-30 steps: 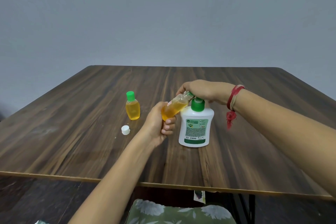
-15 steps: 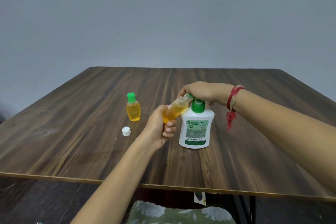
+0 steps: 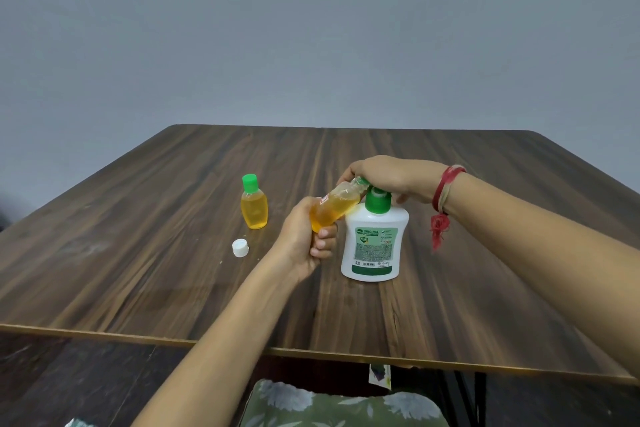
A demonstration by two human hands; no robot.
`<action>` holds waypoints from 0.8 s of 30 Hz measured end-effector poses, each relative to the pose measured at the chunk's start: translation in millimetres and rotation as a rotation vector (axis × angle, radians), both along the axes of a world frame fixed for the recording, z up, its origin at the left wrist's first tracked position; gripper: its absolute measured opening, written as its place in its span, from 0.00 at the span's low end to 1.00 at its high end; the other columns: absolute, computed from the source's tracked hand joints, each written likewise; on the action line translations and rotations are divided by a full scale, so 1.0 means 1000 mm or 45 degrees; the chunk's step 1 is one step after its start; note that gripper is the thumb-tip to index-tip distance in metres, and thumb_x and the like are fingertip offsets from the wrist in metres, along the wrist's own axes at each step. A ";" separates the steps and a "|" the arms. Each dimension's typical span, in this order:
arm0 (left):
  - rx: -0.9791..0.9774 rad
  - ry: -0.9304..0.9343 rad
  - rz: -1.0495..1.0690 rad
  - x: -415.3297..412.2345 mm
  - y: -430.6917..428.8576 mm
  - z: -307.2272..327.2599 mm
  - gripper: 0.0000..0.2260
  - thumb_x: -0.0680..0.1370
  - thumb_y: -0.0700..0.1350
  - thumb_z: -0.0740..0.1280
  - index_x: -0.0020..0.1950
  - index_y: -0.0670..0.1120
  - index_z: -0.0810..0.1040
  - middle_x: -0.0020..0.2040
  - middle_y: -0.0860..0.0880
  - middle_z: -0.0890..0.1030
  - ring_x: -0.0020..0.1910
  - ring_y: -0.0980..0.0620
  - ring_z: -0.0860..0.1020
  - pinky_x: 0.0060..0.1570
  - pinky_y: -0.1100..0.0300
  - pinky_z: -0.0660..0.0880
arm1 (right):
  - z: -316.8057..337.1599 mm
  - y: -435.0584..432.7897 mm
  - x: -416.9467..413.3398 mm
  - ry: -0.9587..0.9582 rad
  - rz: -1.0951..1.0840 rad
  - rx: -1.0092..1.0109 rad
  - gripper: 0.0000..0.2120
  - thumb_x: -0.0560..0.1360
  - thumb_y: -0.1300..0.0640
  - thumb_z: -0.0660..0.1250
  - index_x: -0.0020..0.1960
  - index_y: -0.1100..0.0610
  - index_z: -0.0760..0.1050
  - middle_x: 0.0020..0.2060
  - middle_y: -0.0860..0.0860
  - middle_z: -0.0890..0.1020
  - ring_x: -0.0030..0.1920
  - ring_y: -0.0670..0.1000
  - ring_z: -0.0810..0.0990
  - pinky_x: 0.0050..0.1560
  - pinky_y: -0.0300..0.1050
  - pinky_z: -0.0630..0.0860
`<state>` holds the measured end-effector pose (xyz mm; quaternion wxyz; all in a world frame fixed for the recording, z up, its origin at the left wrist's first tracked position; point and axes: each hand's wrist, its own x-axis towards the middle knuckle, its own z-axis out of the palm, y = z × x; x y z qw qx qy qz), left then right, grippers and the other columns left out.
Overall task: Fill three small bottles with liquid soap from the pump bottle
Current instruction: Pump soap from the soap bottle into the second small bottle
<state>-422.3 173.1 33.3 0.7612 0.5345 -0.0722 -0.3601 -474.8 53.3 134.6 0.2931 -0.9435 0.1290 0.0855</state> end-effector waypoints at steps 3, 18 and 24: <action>0.007 0.005 -0.006 -0.001 0.000 -0.001 0.15 0.79 0.48 0.51 0.37 0.44 0.68 0.19 0.51 0.63 0.15 0.58 0.60 0.14 0.70 0.54 | 0.001 0.001 -0.001 0.008 0.010 -0.026 0.18 0.80 0.62 0.50 0.61 0.55 0.75 0.44 0.51 0.77 0.36 0.45 0.71 0.36 0.37 0.67; -0.037 0.006 -0.007 0.000 -0.003 -0.001 0.14 0.79 0.48 0.51 0.36 0.45 0.67 0.19 0.52 0.62 0.15 0.58 0.59 0.14 0.70 0.52 | 0.004 0.001 -0.003 -0.005 -0.022 0.017 0.18 0.80 0.61 0.50 0.61 0.55 0.75 0.46 0.52 0.77 0.34 0.44 0.70 0.28 0.35 0.64; -0.032 0.017 0.000 -0.001 -0.002 -0.004 0.14 0.79 0.48 0.51 0.37 0.45 0.67 0.19 0.52 0.63 0.15 0.58 0.59 0.14 0.70 0.53 | 0.005 0.001 -0.002 0.038 -0.020 0.010 0.17 0.79 0.61 0.51 0.58 0.53 0.76 0.42 0.51 0.79 0.39 0.47 0.73 0.40 0.40 0.70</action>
